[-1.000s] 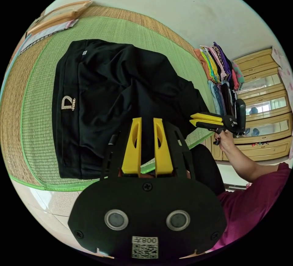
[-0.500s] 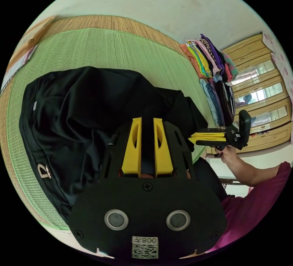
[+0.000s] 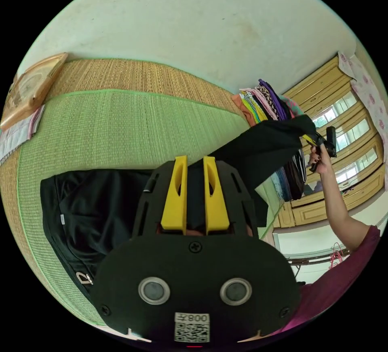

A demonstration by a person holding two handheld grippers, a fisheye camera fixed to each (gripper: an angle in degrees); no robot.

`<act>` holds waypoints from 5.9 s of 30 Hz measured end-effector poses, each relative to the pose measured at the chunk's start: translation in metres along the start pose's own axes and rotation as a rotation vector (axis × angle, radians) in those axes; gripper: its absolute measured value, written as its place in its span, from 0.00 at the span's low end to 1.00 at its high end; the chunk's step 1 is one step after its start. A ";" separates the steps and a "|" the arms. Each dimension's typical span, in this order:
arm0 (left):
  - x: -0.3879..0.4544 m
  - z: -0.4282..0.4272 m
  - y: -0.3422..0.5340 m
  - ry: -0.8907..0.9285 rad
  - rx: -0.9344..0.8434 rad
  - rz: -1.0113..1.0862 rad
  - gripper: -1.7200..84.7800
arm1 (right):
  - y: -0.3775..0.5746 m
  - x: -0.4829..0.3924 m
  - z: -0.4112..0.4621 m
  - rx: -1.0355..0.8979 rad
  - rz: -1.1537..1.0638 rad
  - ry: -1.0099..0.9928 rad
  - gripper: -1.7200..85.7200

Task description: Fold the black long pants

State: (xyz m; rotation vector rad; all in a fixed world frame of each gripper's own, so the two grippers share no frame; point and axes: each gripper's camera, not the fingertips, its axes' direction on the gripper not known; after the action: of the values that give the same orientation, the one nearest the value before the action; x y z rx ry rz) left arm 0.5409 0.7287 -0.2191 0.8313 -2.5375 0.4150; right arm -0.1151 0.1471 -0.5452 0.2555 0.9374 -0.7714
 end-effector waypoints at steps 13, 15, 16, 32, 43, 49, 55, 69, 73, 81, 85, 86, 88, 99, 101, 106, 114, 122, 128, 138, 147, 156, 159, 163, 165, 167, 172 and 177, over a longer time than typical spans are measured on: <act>-0.054 -0.121 0.246 -0.249 -0.037 -0.365 0.13 | 0.278 -0.058 0.127 -0.421 -0.223 0.156 0.11; -0.059 -0.138 0.275 -0.301 -0.055 -0.439 0.14 | 0.323 -0.091 0.153 -0.494 -0.350 0.297 0.12; -0.060 -0.143 0.290 -0.318 -0.074 -0.467 0.14 | 0.331 -0.096 0.158 -0.503 -0.366 0.311 0.12; -0.036 -0.149 0.306 -0.502 -0.172 -0.510 0.10 | 0.404 -0.092 0.224 -0.584 -0.407 0.476 0.05; -0.039 -0.228 0.284 -0.423 -0.021 -0.463 0.04 | 0.359 -0.021 0.059 -0.340 -0.162 0.162 0.03; -0.048 -0.233 0.268 -0.458 -0.060 -0.444 0.04 | 0.365 0.108 0.029 -0.360 0.063 0.207 0.02; -0.051 -0.220 0.273 -0.427 -0.027 -0.494 0.06 | 0.430 0.218 0.069 -0.400 0.280 0.277 0.02; 0.011 -0.060 0.073 -0.130 -0.057 -0.128 0.11 | 0.434 0.252 0.222 -0.275 0.132 0.114 0.07; 0.021 0.003 -0.003 -0.143 -0.126 -0.042 0.11 | 0.400 0.270 0.256 -0.208 0.124 0.111 0.09; 0.030 0.095 -0.099 -0.144 -0.210 0.081 0.12 | 0.327 0.323 0.330 -0.137 0.119 0.216 0.11; 0.041 0.137 -0.120 -0.180 -0.266 0.141 0.12 | 0.319 0.363 0.365 -0.162 0.174 0.242 0.11; 0.045 0.140 -0.123 -0.199 -0.238 0.163 0.12 | 0.321 0.373 0.376 -0.171 0.185 0.237 0.11; 0.048 0.145 -0.128 -0.204 -0.235 0.157 0.11 | 0.325 0.385 0.393 -0.199 0.191 0.222 0.10; 0.056 0.151 -0.143 -0.166 -0.188 0.105 0.04 | 0.359 0.414 0.394 -0.178 0.161 0.105 0.02; 0.059 0.141 -0.144 -0.145 -0.147 0.094 0.04 | 0.366 0.415 0.383 -0.144 0.159 0.061 0.02; 0.067 0.135 -0.140 -0.148 -0.134 0.119 0.06 | 0.374 0.421 0.380 -0.158 0.151 0.139 0.04; 0.064 0.174 -0.137 -0.228 -0.233 0.141 0.09 | 0.371 0.445 0.419 -0.212 0.230 0.075 0.08; 0.058 0.178 -0.125 -0.220 -0.189 0.106 0.05 | 0.361 0.431 0.405 -0.202 0.168 0.086 0.02; 0.049 0.148 -0.109 -0.151 -0.096 0.051 0.04 | 0.362 0.408 0.352 -0.118 0.146 -0.048 0.02; 0.041 0.070 -0.060 -0.006 0.102 0.010 0.04 | 0.422 0.305 0.148 0.170 0.022 -0.196 0.02; 0.045 0.114 -0.082 -0.079 0.004 0.042 0.04 | 0.349 0.299 0.155 0.096 0.175 0.084 0.02; 0.022 0.093 -0.016 -0.347 -0.014 -0.034 0.02 | 0.350 0.227 0.231 -0.094 0.079 0.202 0.02; -0.015 0.083 0.012 -0.440 -0.023 -0.175 0.02 | 0.359 0.203 0.270 -0.203 0.037 0.311 0.02; -0.040 0.080 0.023 -0.473 -0.040 -0.200 0.02 | 0.359 0.171 0.289 -0.217 -0.002 0.414 0.02; -0.040 0.078 0.016 -0.556 -0.051 -0.178 0.02 | 0.351 0.146 0.290 -0.214 -0.053 0.464 0.02; -0.047 0.075 0.010 -0.612 -0.067 -0.151 0.02 | 0.343 0.131 0.288 -0.200 -0.070 0.482 0.02; -0.067 0.059 0.015 -0.584 -0.055 -0.178 0.02 | 0.308 0.101 0.283 -0.193 -0.034 0.444 0.02; -0.081 0.035 0.036 -0.635 -0.067 -0.163 0.02 | 0.253 0.062 0.290 -0.210 -0.019 0.445 0.02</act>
State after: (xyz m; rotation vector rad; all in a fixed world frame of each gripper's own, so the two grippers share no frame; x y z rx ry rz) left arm 0.5666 0.7821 -0.2938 1.2951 -2.9878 0.0015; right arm 0.2640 0.1483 -0.4561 0.2379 1.4336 -0.6373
